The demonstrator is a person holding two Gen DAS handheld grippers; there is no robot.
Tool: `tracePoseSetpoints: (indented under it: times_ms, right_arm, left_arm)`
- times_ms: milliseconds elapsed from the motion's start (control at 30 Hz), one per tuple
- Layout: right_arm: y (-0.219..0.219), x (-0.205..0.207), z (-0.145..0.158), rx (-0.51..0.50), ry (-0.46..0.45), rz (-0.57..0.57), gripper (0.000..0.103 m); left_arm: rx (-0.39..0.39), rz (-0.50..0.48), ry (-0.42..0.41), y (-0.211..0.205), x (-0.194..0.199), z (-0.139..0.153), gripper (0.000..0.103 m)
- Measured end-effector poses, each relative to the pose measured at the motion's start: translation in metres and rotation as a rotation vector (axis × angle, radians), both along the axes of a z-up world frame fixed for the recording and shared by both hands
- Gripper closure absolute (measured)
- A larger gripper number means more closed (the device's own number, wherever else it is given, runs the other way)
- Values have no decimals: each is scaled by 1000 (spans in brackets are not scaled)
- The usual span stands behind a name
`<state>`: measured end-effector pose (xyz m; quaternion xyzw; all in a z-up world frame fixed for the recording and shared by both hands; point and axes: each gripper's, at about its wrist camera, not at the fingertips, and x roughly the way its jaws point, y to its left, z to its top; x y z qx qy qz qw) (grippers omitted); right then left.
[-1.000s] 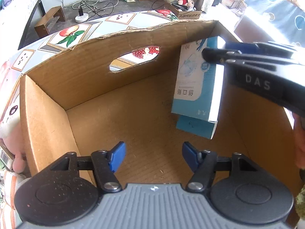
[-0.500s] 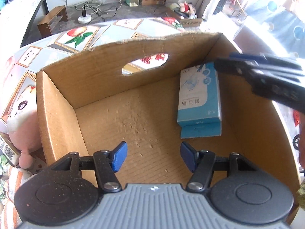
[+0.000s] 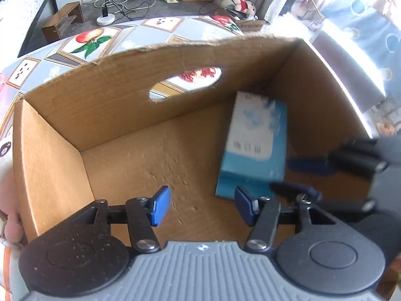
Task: Organize soft objects
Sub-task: 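Lower the blue box into the cardboard box and open the right gripper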
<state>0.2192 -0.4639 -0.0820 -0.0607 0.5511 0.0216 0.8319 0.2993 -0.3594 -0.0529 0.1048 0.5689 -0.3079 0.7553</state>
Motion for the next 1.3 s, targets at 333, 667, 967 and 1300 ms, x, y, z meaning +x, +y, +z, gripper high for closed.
tracePoseSetpoints:
  times_ms: [333, 667, 967, 1300]
  right_arm:
    - [26, -28, 7, 68, -65, 141, 76]
    - [37, -9, -2, 124, 52, 113, 84]
    - [15, -34, 24, -41, 90, -47, 82]
    - [76, -23, 41, 79, -58, 165, 81]
  left_arm:
    - [0, 31, 28, 9, 5, -3, 45]
    - [-10, 23, 33, 9, 4, -6, 42]
    - [-25, 16, 39, 11, 3, -6, 38]
    - [-44, 16, 45, 12, 4, -5, 37]
